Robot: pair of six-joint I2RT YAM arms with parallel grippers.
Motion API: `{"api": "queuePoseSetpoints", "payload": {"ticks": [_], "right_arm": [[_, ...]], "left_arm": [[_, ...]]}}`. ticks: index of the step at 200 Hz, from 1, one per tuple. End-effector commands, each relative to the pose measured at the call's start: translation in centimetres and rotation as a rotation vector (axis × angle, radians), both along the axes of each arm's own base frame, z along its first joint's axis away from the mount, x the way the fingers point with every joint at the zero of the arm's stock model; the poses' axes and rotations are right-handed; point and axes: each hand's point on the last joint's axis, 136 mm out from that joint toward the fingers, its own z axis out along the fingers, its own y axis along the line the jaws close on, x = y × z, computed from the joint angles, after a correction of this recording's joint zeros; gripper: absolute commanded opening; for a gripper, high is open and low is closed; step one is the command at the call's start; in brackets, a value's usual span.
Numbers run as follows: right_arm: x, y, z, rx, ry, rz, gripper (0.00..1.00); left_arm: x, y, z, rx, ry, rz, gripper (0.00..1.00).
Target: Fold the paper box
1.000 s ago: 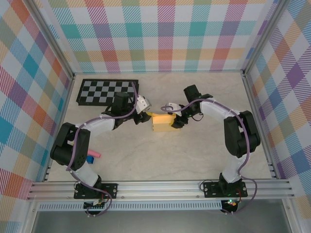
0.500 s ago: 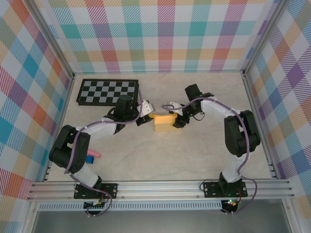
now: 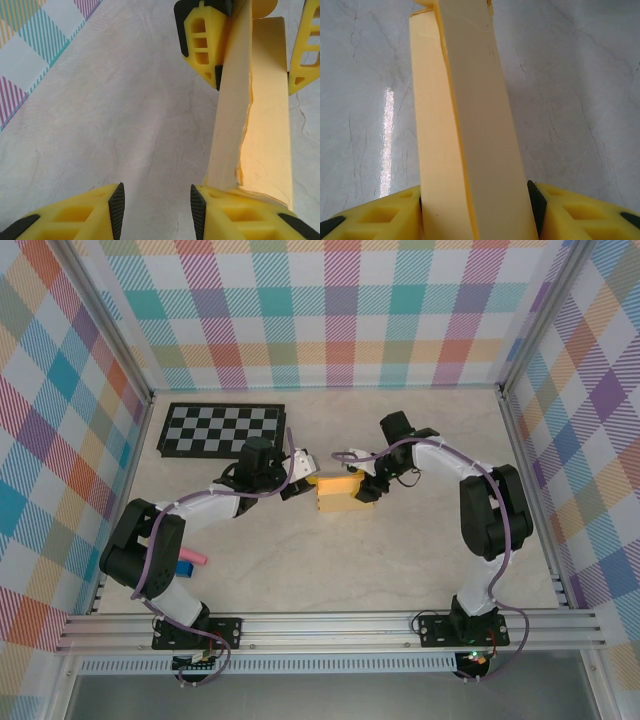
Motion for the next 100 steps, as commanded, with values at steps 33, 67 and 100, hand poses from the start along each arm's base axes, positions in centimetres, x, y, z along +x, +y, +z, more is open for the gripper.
{"api": "queuePoseSetpoints", "payload": {"ticks": [33,67,100], "right_arm": [[-0.3,2.0,-0.4,0.07,0.06,0.018,0.52],[-0.3,1.9,-0.5,0.069,0.059,0.022,0.52],[-0.3,1.9,-0.6,0.069,0.065,0.021,0.52]], "left_arm": [[-4.9,-2.3,-1.2,-0.011,0.167,-0.167,0.43],[-5.6,-0.9,-2.4,0.029,0.184,-0.17,0.44],[-5.5,-1.0,-2.2,0.019,0.184,-0.174,0.44]]}}
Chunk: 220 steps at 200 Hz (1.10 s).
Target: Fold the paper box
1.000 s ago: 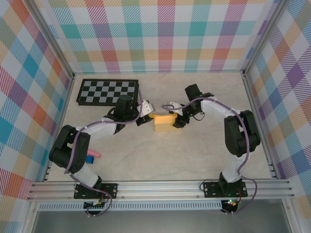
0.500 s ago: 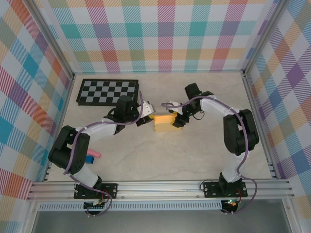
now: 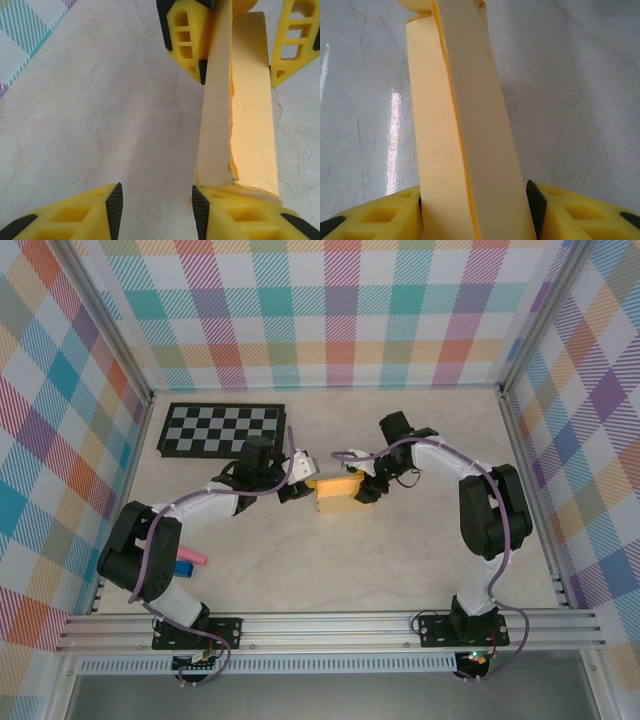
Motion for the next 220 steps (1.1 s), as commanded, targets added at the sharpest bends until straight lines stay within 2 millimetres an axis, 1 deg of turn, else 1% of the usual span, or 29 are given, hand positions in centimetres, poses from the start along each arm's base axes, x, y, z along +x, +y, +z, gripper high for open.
{"api": "queuePoseSetpoints", "payload": {"ticks": [1,23,65,86,106,136,154,186,220], "right_arm": [[0.0,1.7,-0.7,0.055,0.046,0.011,0.52],[-0.1,1.6,-0.7,0.05,0.046,0.012,0.52],[-0.2,1.4,-1.0,0.042,0.047,0.012,0.52],[-0.3,1.4,-1.0,0.042,0.046,0.012,0.52],[-0.2,1.4,-0.9,0.044,0.048,0.012,0.52],[-0.3,1.5,-0.9,0.045,0.048,0.016,0.52],[-0.3,1.4,-0.9,0.041,0.041,0.017,0.52],[-0.4,1.3,-1.0,0.04,0.043,0.017,0.52],[-0.4,1.3,-1.1,0.039,0.042,0.02,0.52]], "left_arm": [[-4.3,-1.2,-1.8,-0.012,0.128,-0.146,0.44],[-4.3,-1.1,-1.7,-0.017,0.133,-0.15,0.45],[-5.1,-0.4,-1.3,-0.031,0.16,-0.178,0.46],[-5.2,0.0,-1.3,-0.02,0.155,-0.166,0.46],[-4.6,-0.1,-1.1,-0.042,0.136,-0.144,0.46],[-3.3,-0.2,0.0,-0.072,0.109,-0.115,0.46],[-3.2,0.1,0.4,-0.071,0.113,-0.12,0.46],[-4.4,0.4,-0.5,-0.041,0.161,-0.17,0.43],[-4.9,0.9,-2.1,-0.008,0.168,-0.158,0.42]]}}
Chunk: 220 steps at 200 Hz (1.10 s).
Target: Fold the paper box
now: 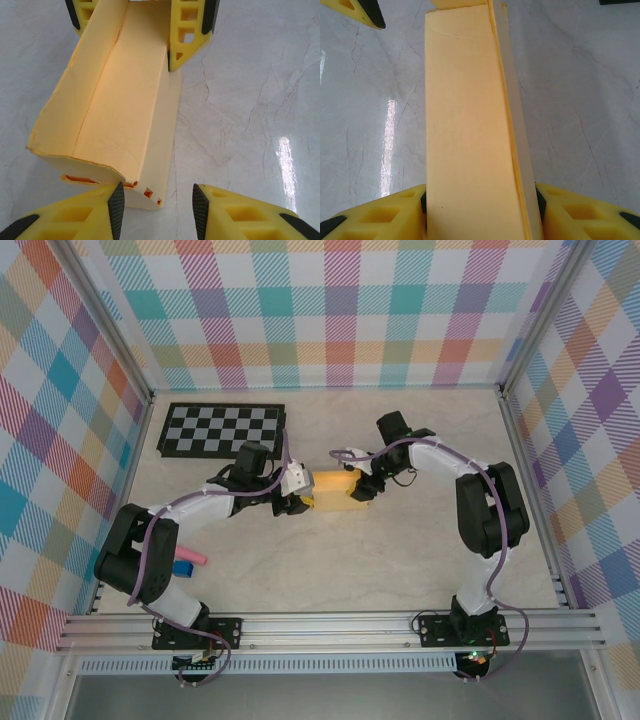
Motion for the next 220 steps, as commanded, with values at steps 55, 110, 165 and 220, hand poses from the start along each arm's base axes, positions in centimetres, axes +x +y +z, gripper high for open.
{"api": "queuePoseSetpoints", "payload": {"ticks": [55,110,165,220], "right_arm": [[-1.2,0.4,-0.8,0.007,-0.022,0.049,0.47],[-1.0,0.0,-1.7,-0.027,-0.047,0.048,0.48],[-1.0,0.2,-1.8,-0.021,-0.032,0.051,0.48],[-1.1,0.3,-1.8,-0.018,-0.016,0.051,0.48]], "left_arm": [[-0.5,0.2,-0.9,0.014,-0.001,-0.033,0.42],[0.1,2.9,1.2,-0.032,-0.044,0.074,0.41],[1.0,4.2,3.0,-0.027,-0.099,0.133,0.41],[6.5,2.4,5.3,-0.138,-0.14,0.209,0.41]]}}
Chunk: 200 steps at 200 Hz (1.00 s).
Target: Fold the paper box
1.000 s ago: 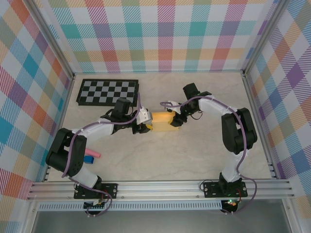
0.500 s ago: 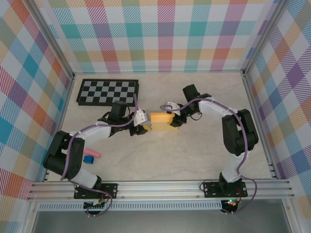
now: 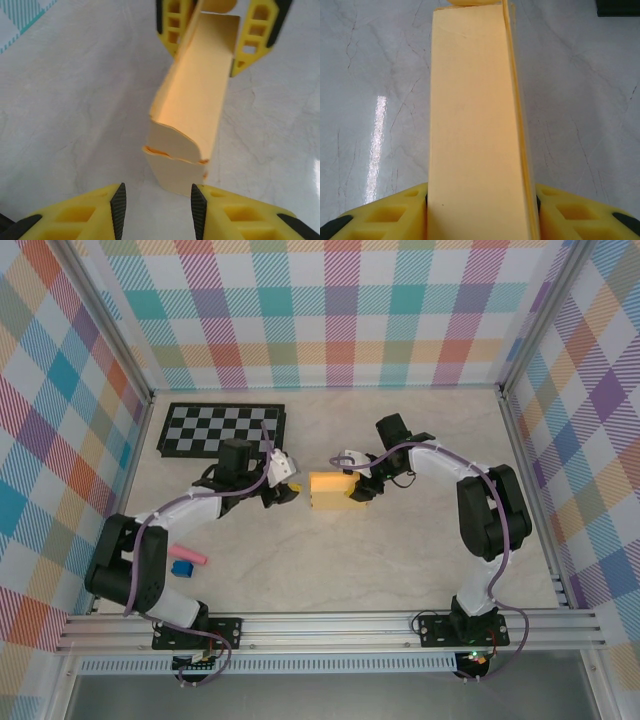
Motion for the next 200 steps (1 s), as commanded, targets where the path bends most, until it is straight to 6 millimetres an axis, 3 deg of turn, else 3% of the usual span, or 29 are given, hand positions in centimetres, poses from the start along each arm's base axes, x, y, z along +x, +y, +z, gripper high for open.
{"api": "queuePoseSetpoints", "payload": {"ticks": [1,38,117,200], "right_arm": [[-0.9,0.0,-1.7,-0.026,0.045,0.026,0.48],[-0.9,0.1,-1.8,-0.025,0.059,0.026,0.48],[-0.9,0.0,-2.1,-0.03,0.07,0.023,0.48],[-0.9,0.0,-2.2,-0.038,0.074,0.031,0.49]], "left_arm": [[3.1,-0.9,3.1,-0.081,-0.081,0.036,0.41],[3.5,-2.4,3.4,-0.088,-0.08,-0.027,0.41],[1.0,-4.2,1.6,-0.103,-0.008,-0.117,0.4],[-1.5,-3.6,-0.4,-0.026,0.03,-0.169,0.35]]}}
